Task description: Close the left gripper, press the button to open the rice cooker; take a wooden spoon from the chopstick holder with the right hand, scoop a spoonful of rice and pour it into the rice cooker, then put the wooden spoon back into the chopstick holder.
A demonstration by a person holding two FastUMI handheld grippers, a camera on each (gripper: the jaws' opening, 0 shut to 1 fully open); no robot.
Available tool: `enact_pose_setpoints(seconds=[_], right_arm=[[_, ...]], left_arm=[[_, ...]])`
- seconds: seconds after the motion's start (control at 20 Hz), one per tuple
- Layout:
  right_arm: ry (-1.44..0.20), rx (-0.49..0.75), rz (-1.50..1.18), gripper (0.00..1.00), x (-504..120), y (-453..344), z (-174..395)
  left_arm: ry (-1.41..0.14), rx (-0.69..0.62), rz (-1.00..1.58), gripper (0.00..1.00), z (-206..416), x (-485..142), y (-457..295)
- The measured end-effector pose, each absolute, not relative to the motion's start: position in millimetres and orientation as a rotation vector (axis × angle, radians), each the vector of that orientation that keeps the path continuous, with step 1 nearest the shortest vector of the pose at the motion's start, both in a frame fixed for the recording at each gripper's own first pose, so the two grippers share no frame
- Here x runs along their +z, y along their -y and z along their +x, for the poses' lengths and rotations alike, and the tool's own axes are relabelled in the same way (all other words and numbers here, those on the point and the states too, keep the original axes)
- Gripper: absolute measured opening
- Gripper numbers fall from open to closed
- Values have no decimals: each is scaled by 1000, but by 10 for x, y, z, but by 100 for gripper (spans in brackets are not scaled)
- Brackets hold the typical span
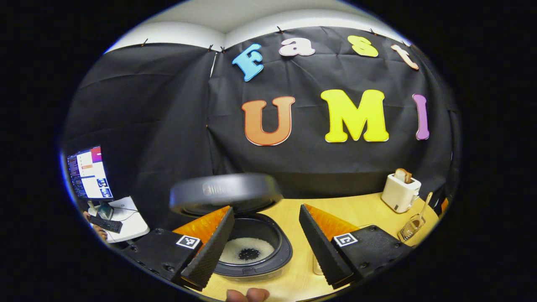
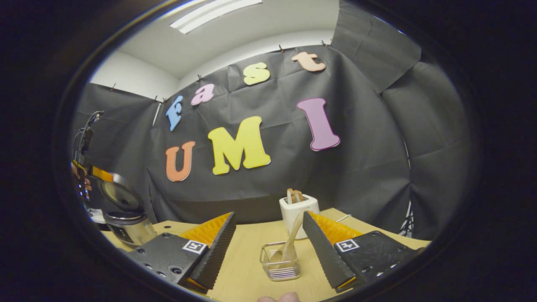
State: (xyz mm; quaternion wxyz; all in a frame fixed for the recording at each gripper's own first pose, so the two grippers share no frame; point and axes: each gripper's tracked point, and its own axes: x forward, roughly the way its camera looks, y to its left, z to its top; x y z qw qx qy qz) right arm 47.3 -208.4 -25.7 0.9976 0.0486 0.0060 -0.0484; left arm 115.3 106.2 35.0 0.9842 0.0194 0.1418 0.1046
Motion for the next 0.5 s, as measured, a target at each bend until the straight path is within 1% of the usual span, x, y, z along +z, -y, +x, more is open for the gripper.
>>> enact_pose_setpoints(seconds=[0.25,0.45,0.5], right_arm=[[-2,-124,53,95,-213,2207,482],[-85,-120,72,95,-404,2271,588],[-104,-119,76,92,-459,2295,623]], left_arm=[[-244,193,16,99,1036,218,-964],[-181,195,28,99,915,193,-893],[-171,194,24,95,888,182,-859]])
